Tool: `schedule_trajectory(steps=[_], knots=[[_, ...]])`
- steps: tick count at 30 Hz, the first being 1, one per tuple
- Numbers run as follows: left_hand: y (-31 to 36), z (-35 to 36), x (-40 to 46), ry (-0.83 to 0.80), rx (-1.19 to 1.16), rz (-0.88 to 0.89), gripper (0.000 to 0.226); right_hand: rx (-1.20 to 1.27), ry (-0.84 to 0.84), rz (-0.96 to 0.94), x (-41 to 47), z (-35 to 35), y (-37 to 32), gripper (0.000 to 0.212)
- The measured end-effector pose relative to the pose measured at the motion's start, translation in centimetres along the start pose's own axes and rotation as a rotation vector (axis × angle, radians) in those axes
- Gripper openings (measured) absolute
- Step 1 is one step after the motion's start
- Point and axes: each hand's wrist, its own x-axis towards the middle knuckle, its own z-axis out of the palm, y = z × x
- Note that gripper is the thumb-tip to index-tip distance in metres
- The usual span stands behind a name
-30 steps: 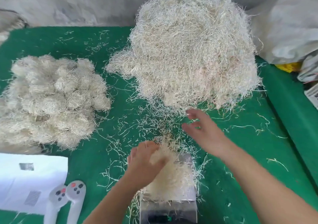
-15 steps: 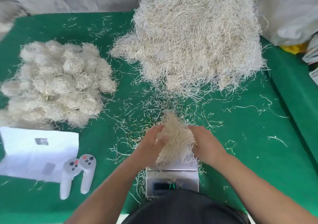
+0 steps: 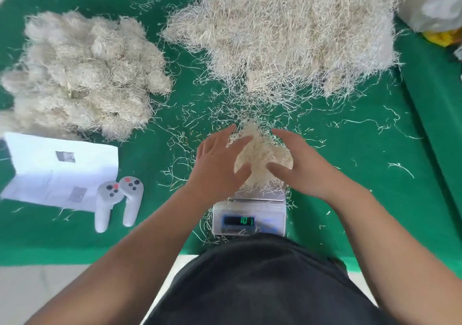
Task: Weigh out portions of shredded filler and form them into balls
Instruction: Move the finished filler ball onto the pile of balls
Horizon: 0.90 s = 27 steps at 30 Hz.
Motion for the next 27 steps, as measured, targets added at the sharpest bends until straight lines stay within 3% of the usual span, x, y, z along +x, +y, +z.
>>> schedule_trajectory(steps=[13, 16, 19, 21, 23, 25, 27], knots=[[0.2, 0.1, -1.2, 0.14, -0.123, 0.005, 0.053, -0.077, 0.166, 0.008, -0.8, 1.2, -0.6, 0.079], [-0.2, 0.9, -0.8, 0.068, -0.251, -0.14, 0.056, -0.1, 0.141, 0.152, 0.2, 2.3, 0.4, 0.09], [0.6, 2.5, 0.5, -0.159, -0.489, -0.43, 0.065, -0.008, -0.008, 0.29, 1.5, 4.6, 0.6, 0.104], [1.4, 3.4, 1.3, -0.211, -0.619, -0.495, 0.067, 0.137, -0.059, 0.299, 2.3, 6.3, 0.1, 0.09], [2.5, 3.7, 1.6, -0.167, -0.855, -0.494, 0.07, 0.455, -0.014, 0.353, 2.9, 7.2, -1.2, 0.063], [3.7, 3.0, 2.1, -0.034, -1.137, -0.519, 0.067, 0.824, 0.042, 0.417, 3.5, 7.0, -2.9, 0.042], [4.3, 1.2, 3.2, 0.169, -1.334, -0.611, 0.049, 1.029, 0.117, 0.365, 3.8, 6.2, -4.7, 0.038]])
